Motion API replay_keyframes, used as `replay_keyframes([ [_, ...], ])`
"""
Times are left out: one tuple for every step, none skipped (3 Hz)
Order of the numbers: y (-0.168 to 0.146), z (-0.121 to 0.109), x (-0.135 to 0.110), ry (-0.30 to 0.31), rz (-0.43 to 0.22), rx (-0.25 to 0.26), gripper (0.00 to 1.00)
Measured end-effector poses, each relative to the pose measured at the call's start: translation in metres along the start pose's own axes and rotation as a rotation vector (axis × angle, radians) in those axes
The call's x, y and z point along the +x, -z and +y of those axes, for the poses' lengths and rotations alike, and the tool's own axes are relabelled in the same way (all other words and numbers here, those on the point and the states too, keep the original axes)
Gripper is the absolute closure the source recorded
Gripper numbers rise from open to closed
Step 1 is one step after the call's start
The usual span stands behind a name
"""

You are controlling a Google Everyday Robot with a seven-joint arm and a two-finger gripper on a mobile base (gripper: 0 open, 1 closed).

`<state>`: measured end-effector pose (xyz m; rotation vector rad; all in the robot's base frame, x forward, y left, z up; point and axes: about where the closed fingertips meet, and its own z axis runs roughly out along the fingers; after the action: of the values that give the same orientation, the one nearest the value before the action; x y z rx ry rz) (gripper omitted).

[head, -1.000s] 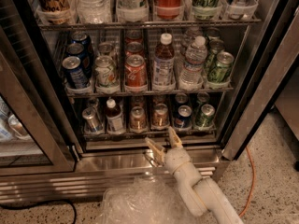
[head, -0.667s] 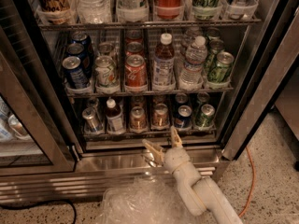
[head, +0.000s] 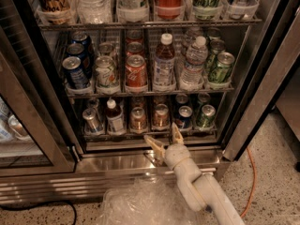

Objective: Pick orange can from bottom shelf of fridge

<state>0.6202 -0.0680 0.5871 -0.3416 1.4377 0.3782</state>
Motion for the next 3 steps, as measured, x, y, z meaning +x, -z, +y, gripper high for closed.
replay_keyframes([
  [-0.009,-0.005,-0.004,0.008,-0.007,0.001,0.24],
  [-0.019,-0.008,-0.007,0.02,-0.01,-0.005,0.25],
  [-0.03,-0.009,-0.009,0.028,-0.011,-0.013,0.25],
])
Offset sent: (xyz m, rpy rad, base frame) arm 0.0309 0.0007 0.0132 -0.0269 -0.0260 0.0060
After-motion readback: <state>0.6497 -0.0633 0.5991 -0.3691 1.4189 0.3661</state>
